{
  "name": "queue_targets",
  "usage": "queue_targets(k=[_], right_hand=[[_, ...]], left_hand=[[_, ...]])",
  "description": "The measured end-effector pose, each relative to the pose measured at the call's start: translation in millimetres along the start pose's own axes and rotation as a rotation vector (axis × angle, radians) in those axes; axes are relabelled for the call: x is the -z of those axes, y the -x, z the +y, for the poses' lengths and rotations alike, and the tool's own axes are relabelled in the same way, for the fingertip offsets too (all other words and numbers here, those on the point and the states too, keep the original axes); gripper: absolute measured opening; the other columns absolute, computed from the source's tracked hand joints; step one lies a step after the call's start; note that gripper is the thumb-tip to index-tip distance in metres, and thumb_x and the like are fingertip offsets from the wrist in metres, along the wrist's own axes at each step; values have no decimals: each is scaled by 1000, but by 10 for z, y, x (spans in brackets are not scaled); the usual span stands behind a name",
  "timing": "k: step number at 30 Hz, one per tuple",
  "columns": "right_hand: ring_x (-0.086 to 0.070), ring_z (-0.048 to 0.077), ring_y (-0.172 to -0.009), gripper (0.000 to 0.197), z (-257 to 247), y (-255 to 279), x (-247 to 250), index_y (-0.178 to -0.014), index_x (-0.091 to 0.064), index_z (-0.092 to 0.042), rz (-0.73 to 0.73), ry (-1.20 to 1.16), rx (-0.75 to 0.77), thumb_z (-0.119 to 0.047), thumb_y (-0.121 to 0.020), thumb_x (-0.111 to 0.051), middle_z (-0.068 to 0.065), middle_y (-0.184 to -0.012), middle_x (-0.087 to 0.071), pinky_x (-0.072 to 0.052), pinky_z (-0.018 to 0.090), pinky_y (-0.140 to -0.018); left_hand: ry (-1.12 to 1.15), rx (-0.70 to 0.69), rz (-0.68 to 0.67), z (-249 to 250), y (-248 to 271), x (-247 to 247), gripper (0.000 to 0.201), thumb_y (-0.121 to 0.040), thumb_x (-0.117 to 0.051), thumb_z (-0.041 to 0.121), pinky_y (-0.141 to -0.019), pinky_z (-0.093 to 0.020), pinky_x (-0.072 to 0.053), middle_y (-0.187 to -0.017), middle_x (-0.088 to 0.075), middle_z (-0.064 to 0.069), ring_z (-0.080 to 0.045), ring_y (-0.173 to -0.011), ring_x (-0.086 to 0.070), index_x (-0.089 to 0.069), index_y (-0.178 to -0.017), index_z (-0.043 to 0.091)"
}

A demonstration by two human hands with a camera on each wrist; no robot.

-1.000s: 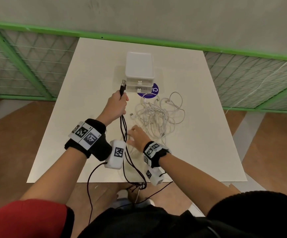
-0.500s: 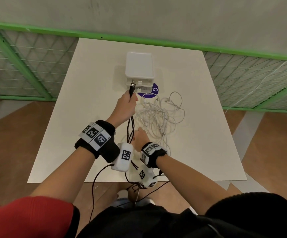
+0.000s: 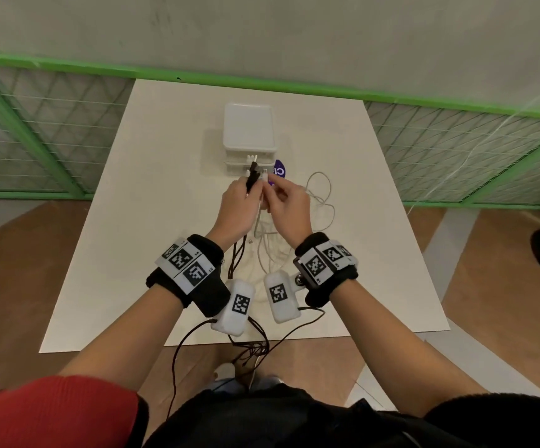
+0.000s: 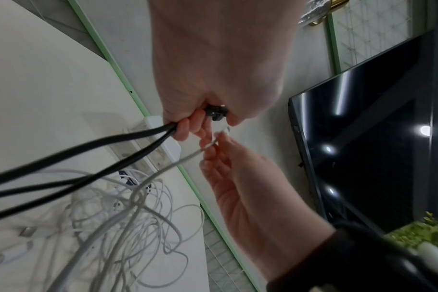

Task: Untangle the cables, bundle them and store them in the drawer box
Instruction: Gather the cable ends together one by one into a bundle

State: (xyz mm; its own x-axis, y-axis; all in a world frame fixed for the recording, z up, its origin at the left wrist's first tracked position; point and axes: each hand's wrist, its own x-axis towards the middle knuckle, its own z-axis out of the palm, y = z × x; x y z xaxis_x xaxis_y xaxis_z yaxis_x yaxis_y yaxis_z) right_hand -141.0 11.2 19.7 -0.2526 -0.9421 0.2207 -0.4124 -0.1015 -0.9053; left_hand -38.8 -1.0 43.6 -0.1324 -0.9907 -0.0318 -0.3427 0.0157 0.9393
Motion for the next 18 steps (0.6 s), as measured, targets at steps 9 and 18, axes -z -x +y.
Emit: queue_targets(k=[9, 18], right_hand=[[-56, 20, -88, 44, -63, 160, 150, -129, -52, -4, -91, -205, 7, 7, -87, -46, 6, -95, -57, -50, 30, -80], [-56, 4, -95, 51, 6, 541, 59, -140, -29, -14, -71, -179, 0, -13, -94, -49, -1, -107, -55, -46, 20, -82]], left_hand=[[77, -125, -5, 90, 137, -122, 28, -100, -37, 21, -72, -11, -45, -106, -56, -6, -11, -91, -57, -47, -120, 4], [133, -137, 92, 152, 109, -140, 28, -102, -29, 21, -50, -11, -36, -64, -46, 4, 3, -45, -43, -45, -81, 10]])
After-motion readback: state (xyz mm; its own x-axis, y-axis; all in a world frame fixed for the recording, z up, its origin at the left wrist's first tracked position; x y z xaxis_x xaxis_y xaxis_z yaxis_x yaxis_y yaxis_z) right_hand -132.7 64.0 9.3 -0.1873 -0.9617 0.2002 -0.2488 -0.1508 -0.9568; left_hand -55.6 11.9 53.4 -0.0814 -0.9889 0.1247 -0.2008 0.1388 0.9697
